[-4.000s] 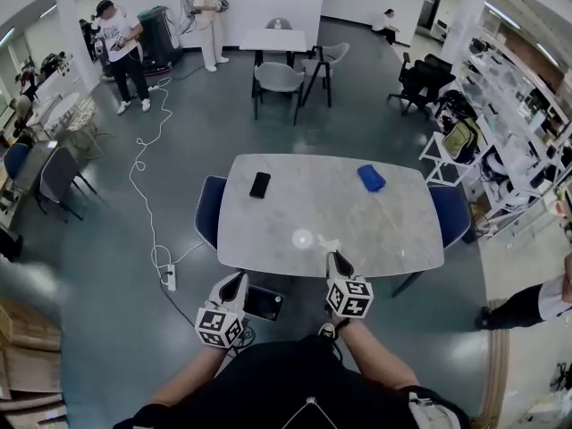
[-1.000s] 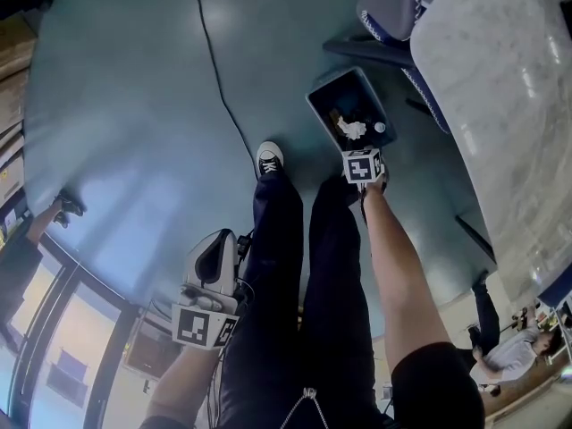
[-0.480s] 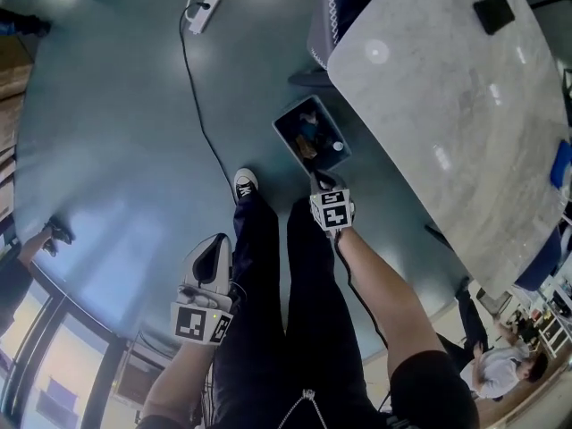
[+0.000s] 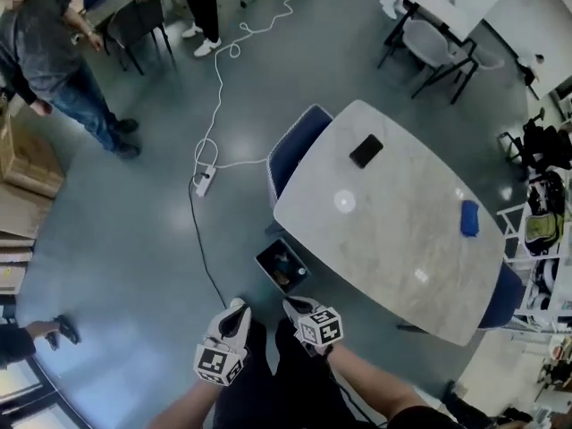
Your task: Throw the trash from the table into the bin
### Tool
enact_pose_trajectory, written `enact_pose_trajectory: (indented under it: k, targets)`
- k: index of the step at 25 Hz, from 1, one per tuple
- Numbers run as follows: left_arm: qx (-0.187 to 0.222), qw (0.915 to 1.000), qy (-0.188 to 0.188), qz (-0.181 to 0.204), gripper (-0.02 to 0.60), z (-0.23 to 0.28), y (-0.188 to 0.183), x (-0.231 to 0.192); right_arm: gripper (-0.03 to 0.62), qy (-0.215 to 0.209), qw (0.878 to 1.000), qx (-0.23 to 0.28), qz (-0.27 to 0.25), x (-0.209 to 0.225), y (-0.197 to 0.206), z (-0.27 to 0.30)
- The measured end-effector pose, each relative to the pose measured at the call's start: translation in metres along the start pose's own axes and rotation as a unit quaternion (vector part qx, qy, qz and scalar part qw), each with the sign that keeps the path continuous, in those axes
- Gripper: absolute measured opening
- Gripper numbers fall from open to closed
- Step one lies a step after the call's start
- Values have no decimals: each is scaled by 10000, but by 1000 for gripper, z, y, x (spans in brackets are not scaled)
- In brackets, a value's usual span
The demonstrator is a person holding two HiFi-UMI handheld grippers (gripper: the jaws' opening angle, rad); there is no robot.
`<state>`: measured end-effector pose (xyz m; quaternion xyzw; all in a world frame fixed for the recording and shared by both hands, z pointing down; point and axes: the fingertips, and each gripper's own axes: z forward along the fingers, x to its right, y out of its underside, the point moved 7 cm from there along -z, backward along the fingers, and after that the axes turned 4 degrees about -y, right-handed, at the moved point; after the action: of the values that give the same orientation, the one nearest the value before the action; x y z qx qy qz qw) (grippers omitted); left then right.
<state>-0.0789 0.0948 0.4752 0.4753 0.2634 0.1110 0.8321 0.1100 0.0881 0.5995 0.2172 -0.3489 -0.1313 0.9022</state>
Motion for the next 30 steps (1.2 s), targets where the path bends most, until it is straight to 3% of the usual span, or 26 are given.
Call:
enact_pose_trajectory:
  k: [5, 12, 18, 22, 30]
  targets:
    - [391, 9974, 155, 592, 0, -8, -77, 23, 28, -257, 9953, 757, -542, -59, -88, -76]
    - [1230, 9877, 567, 783, 0, -30, -146, 55, 28, 119, 9748, 1985, -1013, -134, -149, -169]
    - [1595, 9803, 751, 895, 0, -34, -170, 78, 28, 451, 9477, 2761, -1539, -174, -168, -200]
    - [1610, 9780, 1081, 767, 0, -27, -177, 85, 28, 612, 9421, 2923, -1526, -175, -168, -208]
    - [1459, 9753, 1372, 931, 0, -14, -187, 95, 27, 769, 9288, 3255, -1594, -180, -165, -214]
